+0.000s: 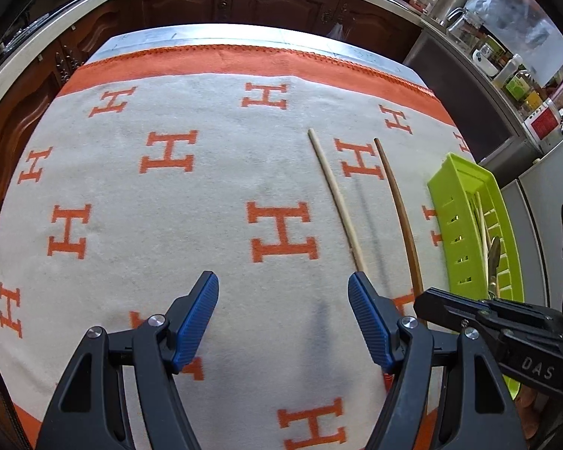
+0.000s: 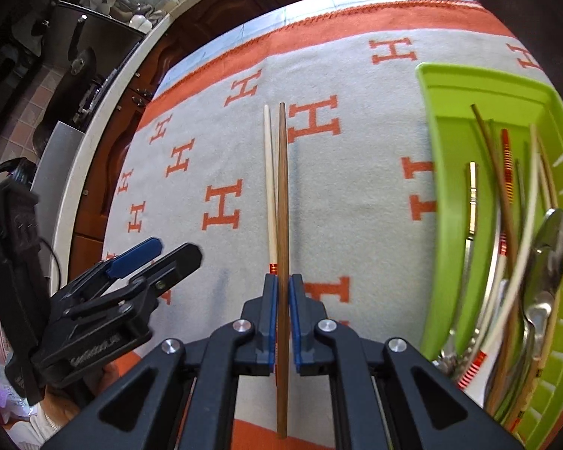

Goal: Organize utensils
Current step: 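Grasp the dark chopstick with the right gripper while the left grasps the light chopstick, then carry both chopsticks into the green tray and open both grippers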

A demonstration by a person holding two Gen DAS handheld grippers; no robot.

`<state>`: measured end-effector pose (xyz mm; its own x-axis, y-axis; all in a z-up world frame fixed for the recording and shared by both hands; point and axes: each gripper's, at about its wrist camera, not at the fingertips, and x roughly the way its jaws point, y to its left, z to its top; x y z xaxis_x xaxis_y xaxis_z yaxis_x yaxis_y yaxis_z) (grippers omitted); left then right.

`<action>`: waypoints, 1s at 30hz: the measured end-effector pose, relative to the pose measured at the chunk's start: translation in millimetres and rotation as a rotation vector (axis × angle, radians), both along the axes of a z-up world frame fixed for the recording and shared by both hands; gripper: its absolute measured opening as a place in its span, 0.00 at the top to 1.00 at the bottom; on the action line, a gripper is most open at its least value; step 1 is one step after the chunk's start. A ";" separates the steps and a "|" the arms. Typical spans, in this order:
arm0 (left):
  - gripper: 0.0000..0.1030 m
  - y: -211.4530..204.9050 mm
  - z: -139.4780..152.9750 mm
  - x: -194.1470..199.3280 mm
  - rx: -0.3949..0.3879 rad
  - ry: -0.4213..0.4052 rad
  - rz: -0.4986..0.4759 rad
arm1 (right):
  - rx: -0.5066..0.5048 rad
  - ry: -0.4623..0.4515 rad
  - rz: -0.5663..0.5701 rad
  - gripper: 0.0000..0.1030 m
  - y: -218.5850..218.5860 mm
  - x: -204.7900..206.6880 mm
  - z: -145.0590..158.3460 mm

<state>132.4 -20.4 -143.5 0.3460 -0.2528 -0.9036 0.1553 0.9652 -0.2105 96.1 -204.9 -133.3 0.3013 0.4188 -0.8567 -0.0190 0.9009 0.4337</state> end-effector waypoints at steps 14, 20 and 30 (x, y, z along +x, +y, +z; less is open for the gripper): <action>0.97 -72.7 -17.7 13.3 0.123 0.004 -0.094 | -0.004 -0.128 -0.154 0.95 -80.8 -59.8 61.3; 0.97 -75.5 -3.4 1.3 -0.032 0.078 -0.129 | -0.100 -0.116 -0.204 0.94 -105.9 -67.4 57.7; 0.97 -112.7 62.1 -23.4 -0.247 0.105 -0.242 | -0.170 -0.038 -0.276 0.93 -118.7 -59.3 27.2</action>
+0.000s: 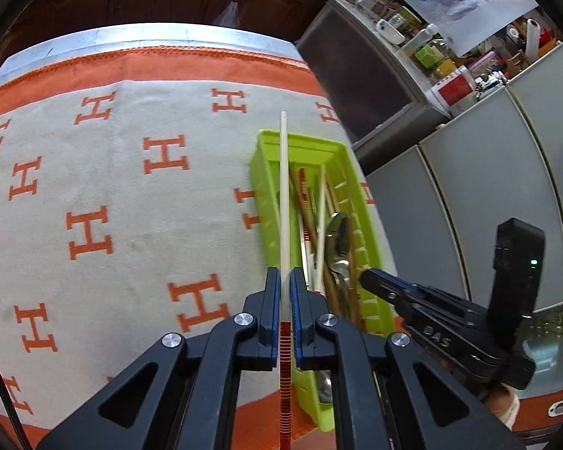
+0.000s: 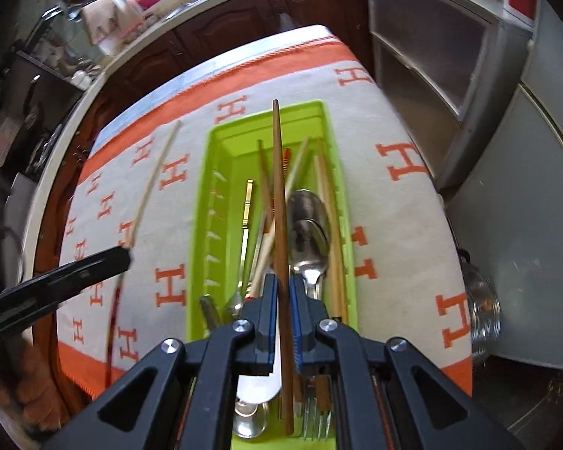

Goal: Organize utensils
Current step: 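Carry both chopsticks into the green tray and open both grippers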

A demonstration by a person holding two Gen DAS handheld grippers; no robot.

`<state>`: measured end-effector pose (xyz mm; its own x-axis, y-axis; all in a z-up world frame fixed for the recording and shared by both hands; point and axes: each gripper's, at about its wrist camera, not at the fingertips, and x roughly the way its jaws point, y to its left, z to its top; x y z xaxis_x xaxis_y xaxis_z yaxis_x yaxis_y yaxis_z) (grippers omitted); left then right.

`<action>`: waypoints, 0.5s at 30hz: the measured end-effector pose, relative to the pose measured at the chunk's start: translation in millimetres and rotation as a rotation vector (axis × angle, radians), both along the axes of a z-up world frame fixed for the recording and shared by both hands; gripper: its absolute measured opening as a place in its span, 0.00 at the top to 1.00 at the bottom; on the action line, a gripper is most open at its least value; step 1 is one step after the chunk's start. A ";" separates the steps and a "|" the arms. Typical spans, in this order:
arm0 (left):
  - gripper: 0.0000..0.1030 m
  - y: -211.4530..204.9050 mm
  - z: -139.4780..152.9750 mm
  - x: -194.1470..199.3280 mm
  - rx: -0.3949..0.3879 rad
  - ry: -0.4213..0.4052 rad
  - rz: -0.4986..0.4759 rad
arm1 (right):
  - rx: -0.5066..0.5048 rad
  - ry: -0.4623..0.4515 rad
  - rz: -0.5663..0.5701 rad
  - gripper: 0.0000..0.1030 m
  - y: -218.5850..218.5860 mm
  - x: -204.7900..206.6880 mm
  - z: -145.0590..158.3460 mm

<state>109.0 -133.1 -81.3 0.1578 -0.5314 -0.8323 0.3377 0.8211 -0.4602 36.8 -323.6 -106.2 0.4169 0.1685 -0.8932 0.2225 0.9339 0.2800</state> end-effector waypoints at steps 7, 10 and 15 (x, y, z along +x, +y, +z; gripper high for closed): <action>0.97 -43.4 4.9 -10.4 -0.036 0.061 -0.066 | 0.016 -0.048 -0.009 0.93 -4.5 -14.6 8.0; 0.96 -58.2 -2.8 -13.1 -0.007 0.061 -0.074 | 0.017 -0.068 -0.026 0.93 -9.7 -20.7 14.5; 0.67 -60.9 -8.0 -20.6 0.068 0.016 -0.084 | 0.005 -0.083 -0.033 0.93 -14.3 -31.6 19.6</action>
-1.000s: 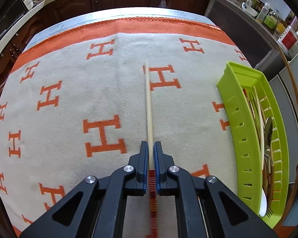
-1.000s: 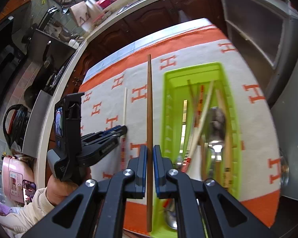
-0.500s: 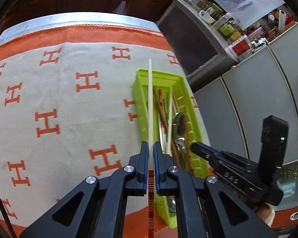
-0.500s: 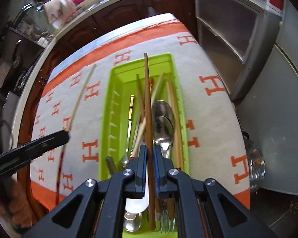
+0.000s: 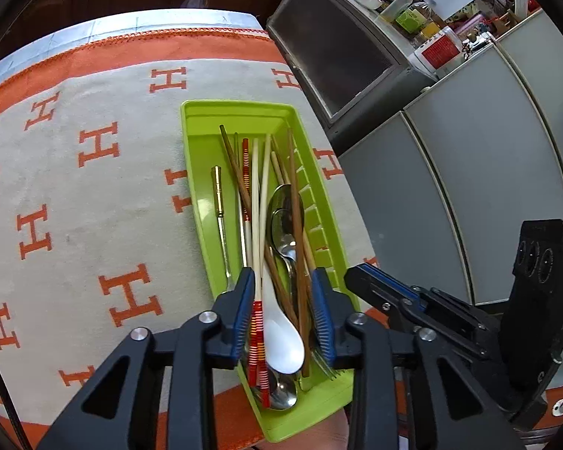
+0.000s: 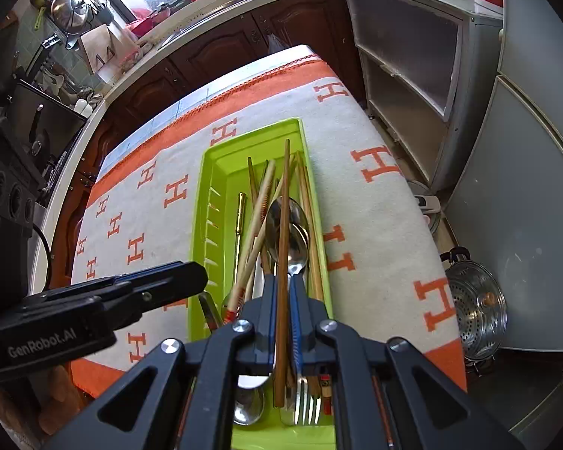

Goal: Organize utensils

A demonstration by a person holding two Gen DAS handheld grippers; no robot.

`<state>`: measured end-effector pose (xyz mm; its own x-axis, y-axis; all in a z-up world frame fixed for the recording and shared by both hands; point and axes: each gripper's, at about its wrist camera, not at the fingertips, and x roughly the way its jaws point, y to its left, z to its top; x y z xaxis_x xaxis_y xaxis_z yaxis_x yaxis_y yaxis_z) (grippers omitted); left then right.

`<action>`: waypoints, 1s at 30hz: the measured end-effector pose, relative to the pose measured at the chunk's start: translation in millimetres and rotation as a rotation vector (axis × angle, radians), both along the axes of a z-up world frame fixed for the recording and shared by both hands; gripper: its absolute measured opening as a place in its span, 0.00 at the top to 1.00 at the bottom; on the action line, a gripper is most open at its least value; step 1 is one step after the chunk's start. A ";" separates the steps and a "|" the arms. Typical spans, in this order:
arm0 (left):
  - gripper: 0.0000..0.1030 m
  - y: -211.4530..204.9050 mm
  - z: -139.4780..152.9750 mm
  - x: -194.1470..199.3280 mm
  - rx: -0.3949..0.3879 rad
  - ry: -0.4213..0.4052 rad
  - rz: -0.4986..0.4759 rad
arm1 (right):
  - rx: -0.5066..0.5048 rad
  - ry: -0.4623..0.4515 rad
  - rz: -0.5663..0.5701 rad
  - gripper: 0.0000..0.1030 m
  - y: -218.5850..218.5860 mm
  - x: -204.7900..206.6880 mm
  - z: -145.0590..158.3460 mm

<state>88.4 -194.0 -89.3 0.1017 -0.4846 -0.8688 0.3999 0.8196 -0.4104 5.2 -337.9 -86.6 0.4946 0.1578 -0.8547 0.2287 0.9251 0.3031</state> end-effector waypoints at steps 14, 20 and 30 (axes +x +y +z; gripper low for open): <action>0.21 63.4 34.7 -19.0 0.129 -0.231 0.035 | -0.028 -0.016 0.064 0.93 24.2 -7.8 6.3; 0.09 86.0 55.3 -38.4 0.158 -0.326 0.043 | -0.039 -0.034 0.105 0.93 40.3 -7.9 14.6; 0.02 108.2 75.7 -66.1 0.278 -0.454 0.127 | -0.010 -0.074 0.105 0.92 63.2 -21.1 25.6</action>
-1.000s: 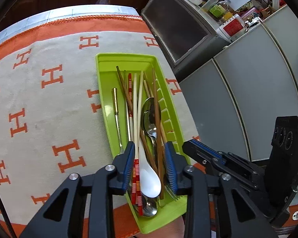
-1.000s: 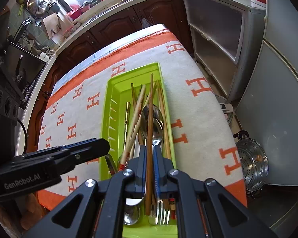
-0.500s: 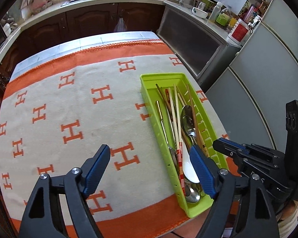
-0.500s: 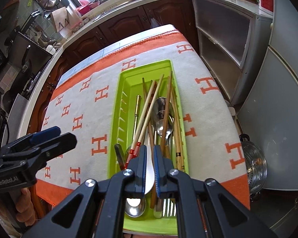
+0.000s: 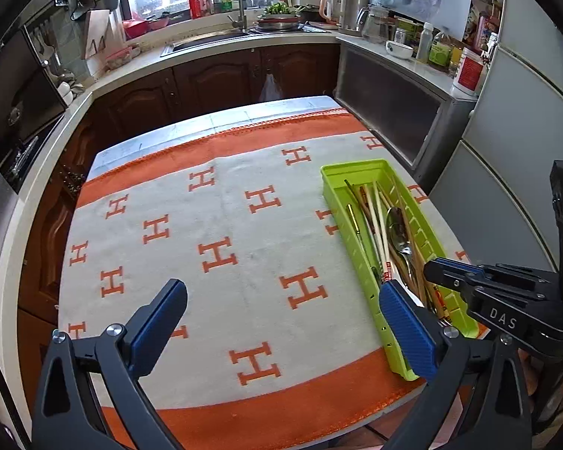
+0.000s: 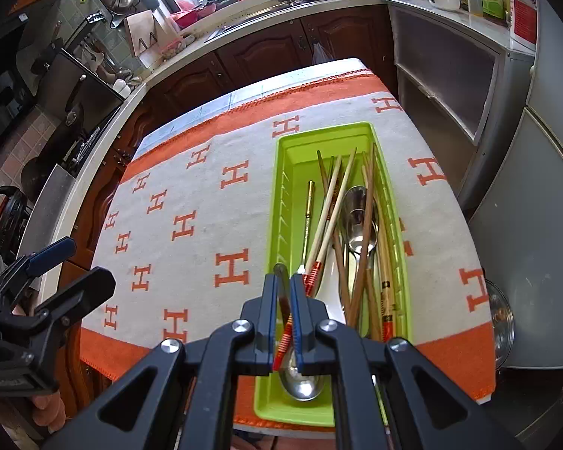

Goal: Organize utensils

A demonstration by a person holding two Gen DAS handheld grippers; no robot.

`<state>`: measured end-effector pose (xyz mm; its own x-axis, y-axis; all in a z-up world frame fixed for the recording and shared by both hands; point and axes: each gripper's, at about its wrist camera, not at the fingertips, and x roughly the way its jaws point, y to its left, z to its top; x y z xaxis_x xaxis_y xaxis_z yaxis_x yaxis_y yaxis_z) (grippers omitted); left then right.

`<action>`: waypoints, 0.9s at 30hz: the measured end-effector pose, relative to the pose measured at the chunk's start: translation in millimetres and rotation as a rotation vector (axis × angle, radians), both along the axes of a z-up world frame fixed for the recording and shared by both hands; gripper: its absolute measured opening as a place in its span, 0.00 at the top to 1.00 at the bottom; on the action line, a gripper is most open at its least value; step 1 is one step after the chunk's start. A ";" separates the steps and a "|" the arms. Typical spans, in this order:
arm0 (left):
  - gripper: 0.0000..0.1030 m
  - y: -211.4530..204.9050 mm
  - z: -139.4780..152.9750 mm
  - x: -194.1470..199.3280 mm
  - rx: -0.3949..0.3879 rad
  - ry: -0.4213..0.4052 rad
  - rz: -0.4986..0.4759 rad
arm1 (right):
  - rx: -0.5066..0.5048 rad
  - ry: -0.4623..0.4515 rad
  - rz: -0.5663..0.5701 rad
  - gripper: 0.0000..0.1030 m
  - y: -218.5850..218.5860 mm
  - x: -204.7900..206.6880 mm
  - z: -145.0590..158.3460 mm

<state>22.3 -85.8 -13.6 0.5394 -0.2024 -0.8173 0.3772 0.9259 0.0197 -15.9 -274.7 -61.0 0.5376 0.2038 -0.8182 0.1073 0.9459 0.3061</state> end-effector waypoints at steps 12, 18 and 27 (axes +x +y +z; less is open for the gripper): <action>0.02 28.0 18.4 -14.3 0.014 -0.065 0.132 | -0.089 -0.140 0.038 0.79 29.9 -23.8 45.5; 0.01 50.8 43.8 -24.9 0.001 -0.151 0.219 | -0.092 -0.235 0.093 0.71 52.8 -29.0 80.6; 0.01 78.6 62.0 -35.4 -0.047 -0.215 0.314 | -0.141 -0.309 0.149 0.67 86.3 -34.2 100.4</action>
<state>-13.2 -7.2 48.4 0.7389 -0.0349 -0.6729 0.0673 0.9975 0.0222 -50.1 -188.5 39.5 0.7369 0.1954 -0.6472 -0.1118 0.9794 0.1684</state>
